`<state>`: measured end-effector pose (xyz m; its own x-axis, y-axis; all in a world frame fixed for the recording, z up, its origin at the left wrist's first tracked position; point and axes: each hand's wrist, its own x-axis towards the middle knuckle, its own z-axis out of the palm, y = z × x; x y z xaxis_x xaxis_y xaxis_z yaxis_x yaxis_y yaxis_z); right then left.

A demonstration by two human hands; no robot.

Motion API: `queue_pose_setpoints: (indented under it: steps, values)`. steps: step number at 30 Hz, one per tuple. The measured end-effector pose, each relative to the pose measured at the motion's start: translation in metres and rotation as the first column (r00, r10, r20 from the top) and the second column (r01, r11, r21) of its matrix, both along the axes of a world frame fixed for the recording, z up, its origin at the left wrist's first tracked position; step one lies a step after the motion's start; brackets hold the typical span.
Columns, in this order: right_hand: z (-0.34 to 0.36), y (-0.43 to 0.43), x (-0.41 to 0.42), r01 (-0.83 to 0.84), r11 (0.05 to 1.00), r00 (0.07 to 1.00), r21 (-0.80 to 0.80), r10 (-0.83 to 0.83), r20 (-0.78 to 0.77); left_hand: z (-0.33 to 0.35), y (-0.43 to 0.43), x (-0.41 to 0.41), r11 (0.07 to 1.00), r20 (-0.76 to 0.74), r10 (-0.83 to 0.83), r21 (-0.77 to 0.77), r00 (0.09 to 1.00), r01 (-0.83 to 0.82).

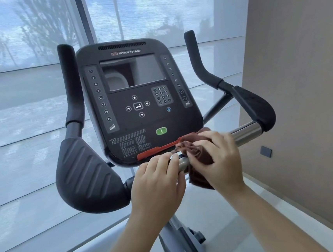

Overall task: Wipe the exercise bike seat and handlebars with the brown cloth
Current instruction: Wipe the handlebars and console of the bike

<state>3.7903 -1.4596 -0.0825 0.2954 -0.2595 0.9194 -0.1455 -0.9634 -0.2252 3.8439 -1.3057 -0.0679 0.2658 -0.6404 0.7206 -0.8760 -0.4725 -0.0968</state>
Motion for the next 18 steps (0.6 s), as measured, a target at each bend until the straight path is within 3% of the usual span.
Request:
queue_pose_setpoints:
  steps: [2,8,12,18]
  values:
    - [0.002,-0.002,-0.001,-0.056,0.998,0.998,-0.028,0.056,-0.027,-0.001,-0.001,0.001,1.000,0.013,-0.002,-0.001,1.000,0.002]
    - [0.012,-0.019,-0.017,0.104,0.994,0.992,-0.015,-0.104,-0.064,-0.002,0.002,-0.001,0.999,-0.020,-0.042,-0.015,0.999,0.042]
    - [0.010,0.005,-0.037,0.110,0.993,0.994,0.048,-0.109,-0.013,0.000,0.010,-0.001,0.985,-0.057,-0.165,-0.067,0.985,0.161]
    - [-0.013,0.054,-0.095,0.250,0.964,0.965,0.087,-0.241,-0.108,-0.015,0.035,-0.023,0.950,-0.088,-0.308,-0.088,0.947,0.300]
